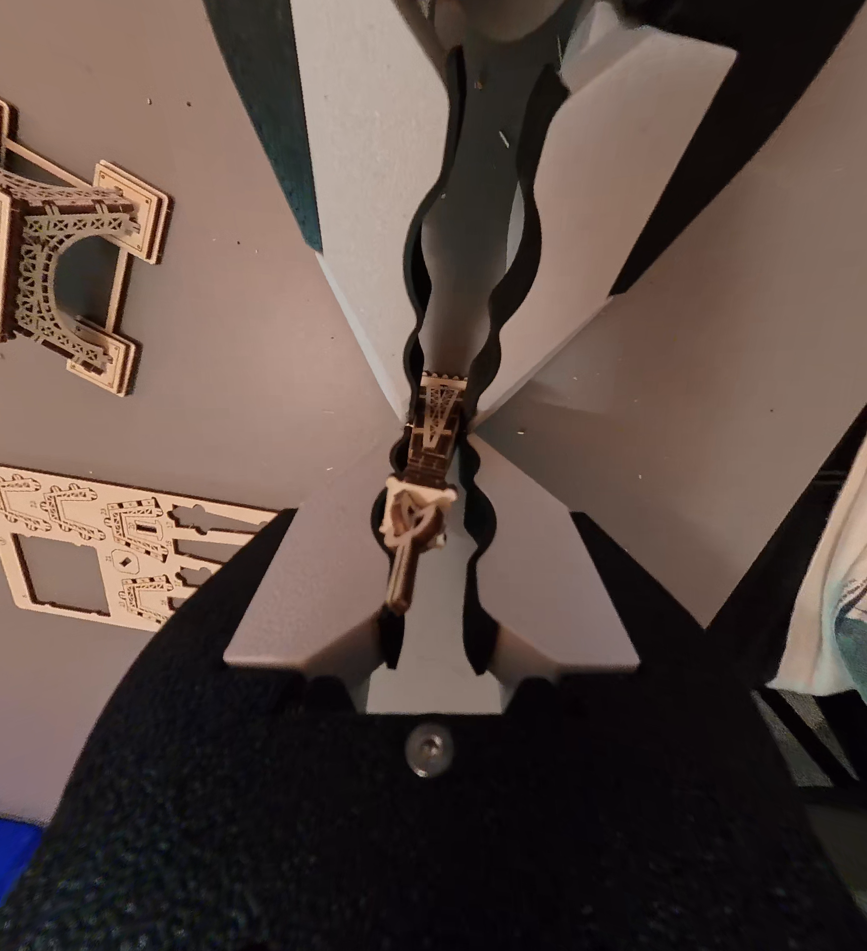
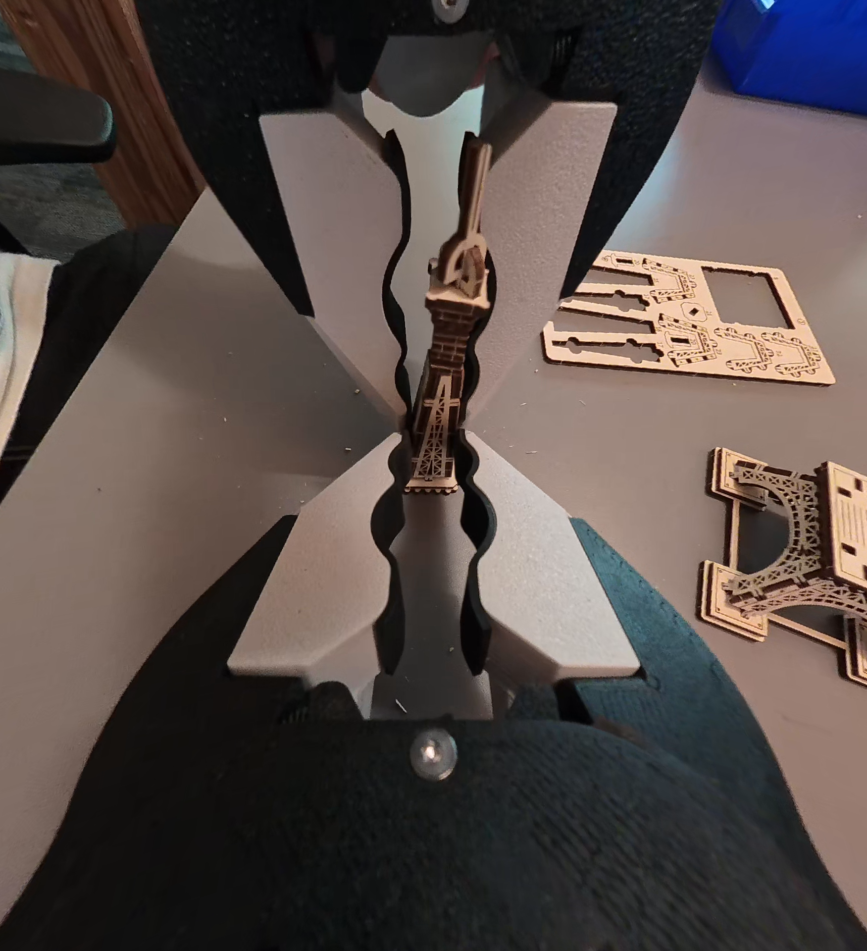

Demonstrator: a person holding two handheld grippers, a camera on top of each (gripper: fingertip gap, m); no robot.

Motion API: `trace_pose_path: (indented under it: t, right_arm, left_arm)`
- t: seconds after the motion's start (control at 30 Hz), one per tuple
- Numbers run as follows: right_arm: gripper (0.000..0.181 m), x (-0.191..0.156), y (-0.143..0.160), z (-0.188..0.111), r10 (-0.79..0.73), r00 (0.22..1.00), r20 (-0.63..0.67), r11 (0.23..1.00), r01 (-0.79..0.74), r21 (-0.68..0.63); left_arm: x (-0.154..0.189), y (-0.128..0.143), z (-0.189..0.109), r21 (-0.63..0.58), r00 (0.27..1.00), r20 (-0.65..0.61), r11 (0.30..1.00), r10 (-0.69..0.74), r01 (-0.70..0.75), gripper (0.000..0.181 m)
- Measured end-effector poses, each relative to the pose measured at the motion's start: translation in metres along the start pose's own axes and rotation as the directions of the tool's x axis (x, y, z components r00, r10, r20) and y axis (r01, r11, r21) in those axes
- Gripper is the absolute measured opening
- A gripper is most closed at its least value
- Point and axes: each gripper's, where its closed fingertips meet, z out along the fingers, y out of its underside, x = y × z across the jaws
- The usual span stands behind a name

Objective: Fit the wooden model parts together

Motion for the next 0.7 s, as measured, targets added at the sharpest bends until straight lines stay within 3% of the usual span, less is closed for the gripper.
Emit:
trace_pose_path:
  t: [0.27,0.3,0.33,0.43,0.53,0.6,0.7]
  right_arm:
    - [0.014,-0.003,-0.001,-0.003,0.017,1.0,0.025,1.0,-0.018,0.008]
    - [0.019,-0.002,-0.002,-0.004,0.012,1.0,0.017,1.0,-0.012,0.013]
    - [0.038,-0.002,-0.004,-0.006,0.004,1.0,0.01,0.999,-0.005,0.034]
    - [0.052,0.006,-0.003,-0.023,-0.035,0.997,-0.068,0.998,0.038,0.048]
    - [0.054,0.013,-0.014,-0.047,-0.046,0.991,-0.124,0.985,0.066,0.161]
    - [0.053,0.015,-0.035,-0.066,-0.04,0.987,-0.156,0.957,0.082,0.277]
    - [0.046,0.019,-0.076,-0.098,-0.061,0.956,-0.285,0.885,0.184,0.427]
  left_arm:
    - [0.004,-0.004,0.012,0.275,0.999,-0.035,0.961,-0.02,0.029,0.018]
    - [0.004,-0.005,0.012,0.316,0.999,-0.036,0.948,-0.031,0.041,0.018]
    - [0.003,-0.005,0.011,0.349,0.999,-0.034,0.936,-0.043,0.052,0.018]
    - [-0.001,-0.009,-0.003,0.488,0.993,-0.058,0.866,-0.098,0.114,0.018]
    - [-0.001,-0.023,-0.044,0.679,0.957,-0.246,0.677,-0.155,0.284,0.018]
    - [-0.007,-0.034,-0.081,0.763,0.89,-0.427,0.464,-0.162,0.45,0.017]
    - [-0.005,-0.042,-0.141,0.716,0.714,-0.697,0.114,0.06,0.689,0.017]
